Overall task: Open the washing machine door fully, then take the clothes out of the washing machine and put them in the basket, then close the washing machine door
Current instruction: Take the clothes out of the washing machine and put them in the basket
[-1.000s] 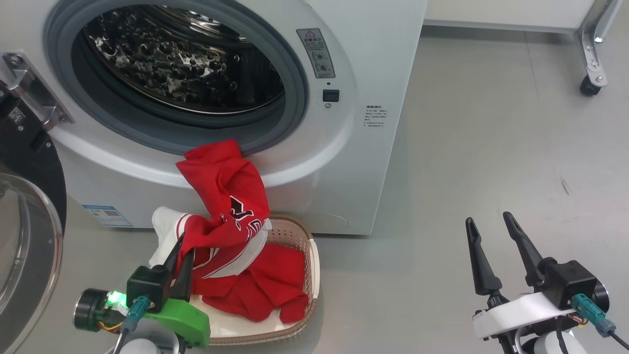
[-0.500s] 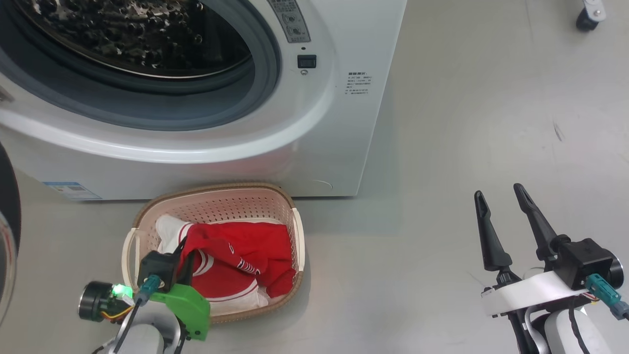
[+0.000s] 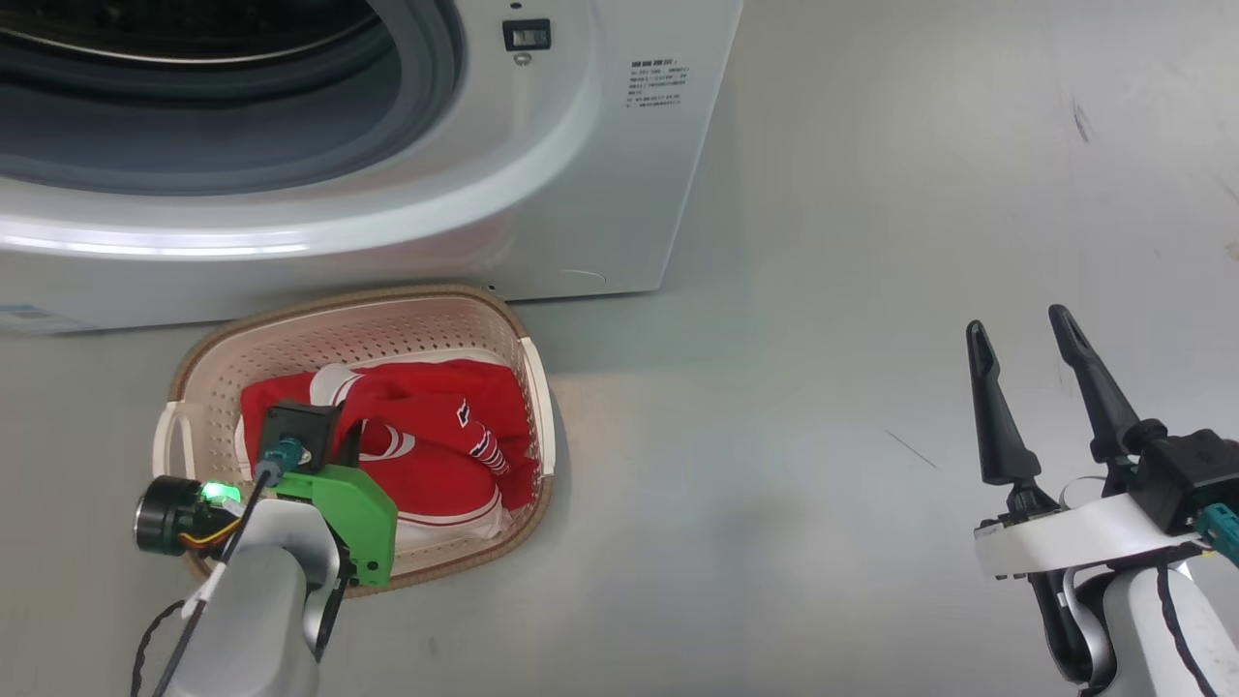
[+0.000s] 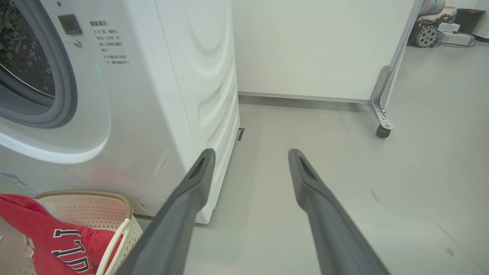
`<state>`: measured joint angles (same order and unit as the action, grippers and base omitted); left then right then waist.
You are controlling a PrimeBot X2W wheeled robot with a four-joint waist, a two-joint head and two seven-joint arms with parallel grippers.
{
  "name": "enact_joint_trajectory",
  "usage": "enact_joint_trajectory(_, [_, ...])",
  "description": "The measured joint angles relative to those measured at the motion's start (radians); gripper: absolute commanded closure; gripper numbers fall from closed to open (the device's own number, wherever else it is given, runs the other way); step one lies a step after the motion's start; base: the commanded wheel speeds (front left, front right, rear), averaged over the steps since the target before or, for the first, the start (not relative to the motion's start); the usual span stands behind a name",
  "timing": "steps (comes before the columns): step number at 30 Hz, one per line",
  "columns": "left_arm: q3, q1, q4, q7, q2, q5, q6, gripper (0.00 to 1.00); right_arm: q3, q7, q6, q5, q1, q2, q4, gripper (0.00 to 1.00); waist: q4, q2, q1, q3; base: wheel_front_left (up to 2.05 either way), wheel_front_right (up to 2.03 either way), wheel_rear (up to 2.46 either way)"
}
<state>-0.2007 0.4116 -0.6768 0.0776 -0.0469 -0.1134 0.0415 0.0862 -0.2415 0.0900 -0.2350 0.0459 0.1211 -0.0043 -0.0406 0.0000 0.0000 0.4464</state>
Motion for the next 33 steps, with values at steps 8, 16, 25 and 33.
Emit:
enact_joint_trajectory(8, [0.081,0.090,-0.124,-0.069,0.003,-0.063,-0.023,1.00,-0.028,0.000,0.000,0.000,0.030,0.020,-0.028,0.00,-0.026,0.0000,0.0000,0.098,0.00,0.00,0.00])
enact_joint_trajectory(16, [0.139,0.206,-0.212,-0.104,0.008,-0.118,-0.047,1.00,-0.055,0.000,-0.005,0.000,0.032,0.048,-0.058,0.00,-0.025,0.0000,0.0001,0.188,0.00,0.00,0.00])
enact_joint_trajectory(25, [0.169,0.284,-0.287,-0.104,0.014,-0.164,-0.064,1.00,-0.074,0.000,-0.007,0.008,0.034,0.071,-0.091,0.00,-0.003,0.0000,0.0001,0.253,0.00,0.00,0.00])
enact_joint_trajectory(33, [0.166,0.295,-0.359,-0.088,0.020,-0.162,-0.066,0.00,-0.078,0.000,-0.013,0.008,0.034,0.072,-0.090,0.00,0.021,0.0000,0.0001,0.275,0.00,0.00,0.00])
